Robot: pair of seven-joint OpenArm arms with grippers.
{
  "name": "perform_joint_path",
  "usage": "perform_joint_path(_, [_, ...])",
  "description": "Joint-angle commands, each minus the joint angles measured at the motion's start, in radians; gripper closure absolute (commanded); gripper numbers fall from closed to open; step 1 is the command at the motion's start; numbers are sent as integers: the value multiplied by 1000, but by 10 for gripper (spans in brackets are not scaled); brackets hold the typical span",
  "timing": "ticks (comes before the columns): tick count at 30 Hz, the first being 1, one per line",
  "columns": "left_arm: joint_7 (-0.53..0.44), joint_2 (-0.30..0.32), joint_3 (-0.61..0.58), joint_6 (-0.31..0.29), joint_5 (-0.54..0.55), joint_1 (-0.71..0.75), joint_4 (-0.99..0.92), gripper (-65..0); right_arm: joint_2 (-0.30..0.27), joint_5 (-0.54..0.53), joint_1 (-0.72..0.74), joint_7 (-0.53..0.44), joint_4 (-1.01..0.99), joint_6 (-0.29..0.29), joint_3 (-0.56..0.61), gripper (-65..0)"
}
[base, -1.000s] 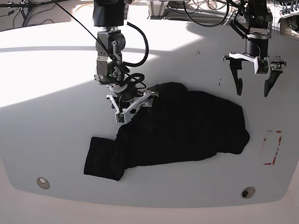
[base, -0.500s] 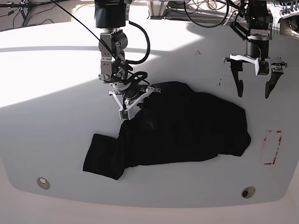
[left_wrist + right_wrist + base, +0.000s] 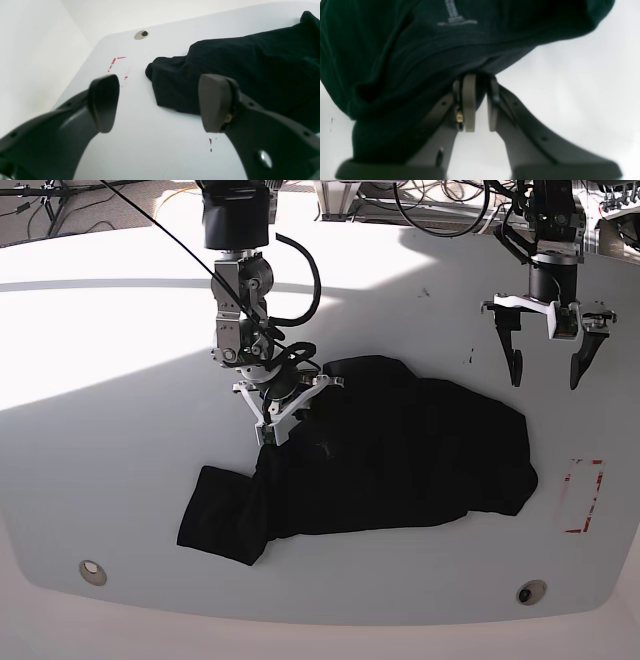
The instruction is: Fold the T-shirt properly
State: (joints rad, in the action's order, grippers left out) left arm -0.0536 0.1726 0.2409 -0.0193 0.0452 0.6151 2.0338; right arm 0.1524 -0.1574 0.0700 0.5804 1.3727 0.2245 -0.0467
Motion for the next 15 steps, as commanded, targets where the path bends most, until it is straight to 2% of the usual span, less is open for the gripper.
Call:
perform_joint_path(1, [-36,6,7,7,-2,5,21,-467,5,-10,17,-20,34,3,-14,-88])
perform_joint_path(6, [-45,11,6,7,1,-3,13,-468,5,-15,-8,9,116,1,-58,-56])
perform_joint_path(10, [-16,23,-1,8,9,-46,-33,-477,-2,-14,-54,32,198,1,-98,-36])
perform_joint_path(15, [66,30,-6,6,9,-131,-79,-490,-13,-14,-70,46,227,1,-81,-32])
